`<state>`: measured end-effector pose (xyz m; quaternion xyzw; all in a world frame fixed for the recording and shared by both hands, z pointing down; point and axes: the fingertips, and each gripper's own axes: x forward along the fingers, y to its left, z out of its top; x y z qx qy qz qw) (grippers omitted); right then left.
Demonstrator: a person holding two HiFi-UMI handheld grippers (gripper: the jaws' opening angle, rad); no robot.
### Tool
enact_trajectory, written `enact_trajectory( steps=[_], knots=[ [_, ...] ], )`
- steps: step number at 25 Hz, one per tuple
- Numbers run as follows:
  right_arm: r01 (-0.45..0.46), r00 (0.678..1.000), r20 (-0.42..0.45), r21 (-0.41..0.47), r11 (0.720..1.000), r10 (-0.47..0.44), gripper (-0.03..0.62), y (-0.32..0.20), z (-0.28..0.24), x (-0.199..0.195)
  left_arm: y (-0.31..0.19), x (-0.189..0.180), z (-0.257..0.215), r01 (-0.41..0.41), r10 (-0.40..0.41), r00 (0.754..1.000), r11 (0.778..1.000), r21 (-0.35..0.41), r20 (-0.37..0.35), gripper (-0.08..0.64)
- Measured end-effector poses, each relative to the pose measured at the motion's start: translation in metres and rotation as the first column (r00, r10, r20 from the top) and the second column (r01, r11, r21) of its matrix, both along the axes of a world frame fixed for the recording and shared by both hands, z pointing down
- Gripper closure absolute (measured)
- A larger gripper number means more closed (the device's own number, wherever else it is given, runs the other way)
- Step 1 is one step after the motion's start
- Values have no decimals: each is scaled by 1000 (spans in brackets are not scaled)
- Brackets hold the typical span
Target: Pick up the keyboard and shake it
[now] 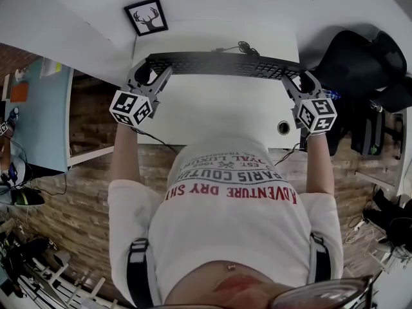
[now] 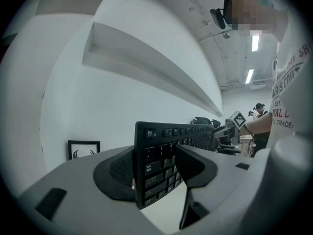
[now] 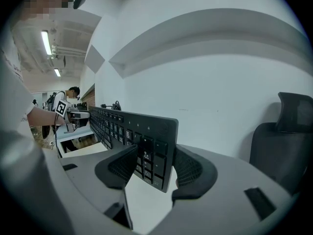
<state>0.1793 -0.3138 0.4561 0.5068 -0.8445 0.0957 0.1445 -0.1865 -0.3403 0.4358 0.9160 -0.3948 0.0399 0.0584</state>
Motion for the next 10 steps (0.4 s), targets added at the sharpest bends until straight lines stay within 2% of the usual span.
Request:
enact_trajectory(
  steps=[10],
  knots=[
    [7,1000,1,-25,1000,-7,354,6,6,0,7,0,7,2,-2,1000,1000,-23,7,319]
  ],
)
